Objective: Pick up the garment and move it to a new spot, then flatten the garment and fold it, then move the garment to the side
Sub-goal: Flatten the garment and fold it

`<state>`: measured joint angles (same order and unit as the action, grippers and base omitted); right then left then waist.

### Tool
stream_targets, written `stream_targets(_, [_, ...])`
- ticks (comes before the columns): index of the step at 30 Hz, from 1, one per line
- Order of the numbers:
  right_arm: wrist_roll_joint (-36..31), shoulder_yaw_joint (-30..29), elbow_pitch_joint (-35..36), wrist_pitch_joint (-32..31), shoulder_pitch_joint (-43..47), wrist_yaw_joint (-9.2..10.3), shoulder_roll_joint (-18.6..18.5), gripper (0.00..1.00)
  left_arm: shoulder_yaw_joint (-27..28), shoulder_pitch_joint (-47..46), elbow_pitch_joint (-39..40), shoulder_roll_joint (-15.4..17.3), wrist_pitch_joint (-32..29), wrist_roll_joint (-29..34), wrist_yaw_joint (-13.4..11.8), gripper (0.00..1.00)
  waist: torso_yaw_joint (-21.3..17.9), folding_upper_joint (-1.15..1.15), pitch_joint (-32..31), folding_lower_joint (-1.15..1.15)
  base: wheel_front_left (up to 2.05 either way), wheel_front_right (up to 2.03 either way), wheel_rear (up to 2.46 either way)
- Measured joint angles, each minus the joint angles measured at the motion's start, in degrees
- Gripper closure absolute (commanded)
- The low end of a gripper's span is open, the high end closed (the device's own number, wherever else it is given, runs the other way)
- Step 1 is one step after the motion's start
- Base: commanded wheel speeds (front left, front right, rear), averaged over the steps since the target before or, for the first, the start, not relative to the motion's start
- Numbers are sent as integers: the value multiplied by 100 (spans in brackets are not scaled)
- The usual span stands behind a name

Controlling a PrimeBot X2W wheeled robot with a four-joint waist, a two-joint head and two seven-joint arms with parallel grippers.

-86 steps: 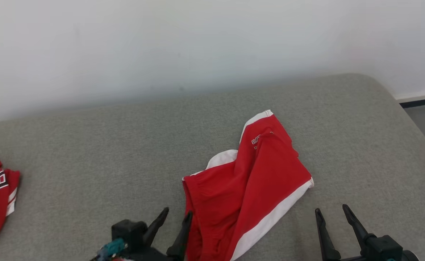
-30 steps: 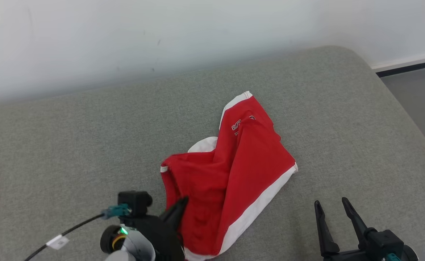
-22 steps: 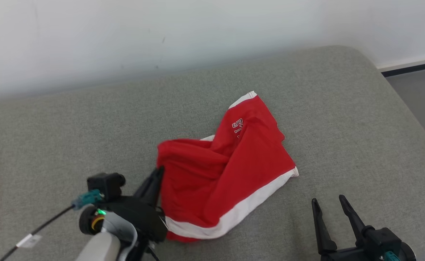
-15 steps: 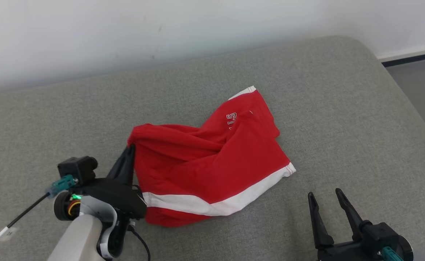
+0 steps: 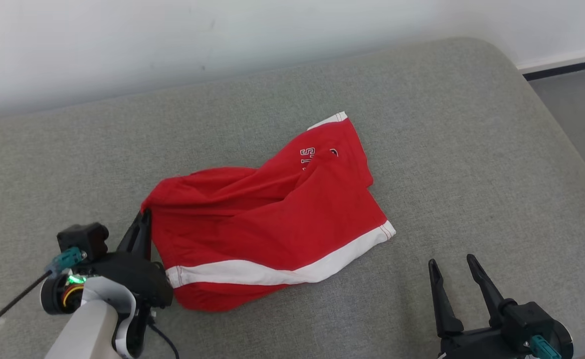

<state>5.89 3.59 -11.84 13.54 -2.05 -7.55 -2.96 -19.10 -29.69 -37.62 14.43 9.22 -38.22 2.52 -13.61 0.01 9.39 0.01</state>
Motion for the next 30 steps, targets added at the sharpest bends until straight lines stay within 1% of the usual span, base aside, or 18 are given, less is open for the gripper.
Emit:
stream_targets(4, [-4,5,-25,-43,30,0,-1,0,-62,116,-127,7,53,23,2,100,75,0,-145,0,0,0,0])
stream_targets(5, [-4,8,-33,-49,41,0,-3,0,-82,155,-151,-7,56,23,19,86,96,0,-189,0,0,0,0])
stream_targets(6, [-4,12,-42,-67,63,-1,-8,0,-115,185,-182,-18,70,24,44,0,117,0,-238,-1,0,0,0])
stream_targets(13, [-3,-23,-23,-148,186,0,-36,0,-215,427,-255,-209,212,-23,156,0,257,0,-558,-1,0,0,0])
stream_targets(18, [1,-182,46,-198,327,0,-121,0,-191,787,-123,-189,444,-35,203,0,383,-1,-828,-1,0,0,0])
stream_targets(22, [2,-332,130,-200,403,0,-141,0,-73,1222,396,-147,560,166,145,0,526,-1,-961,-1,0,0,0])
stream_targets(23, [7,-397,142,-192,440,0,-160,0,112,1512,820,-151,566,331,93,0,604,-1,-1007,-1,0,0,0])
stream_targets(25, [8,-438,138,-159,453,0,-189,0,361,1778,1338,-152,573,606,23,0,681,-1,-1045,-1,0,0,0])
stream_targets(28, [26,-480,100,-133,459,-1,-242,0,668,2310,1948,-203,581,1063,-47,0,786,-1,-1094,-1,0,0,0])
stream_targets(30, [65,-455,58,-97,460,0,-281,0,866,2613,2305,-287,582,1360,-43,0,854,-1,-1119,-1,0,0,0])
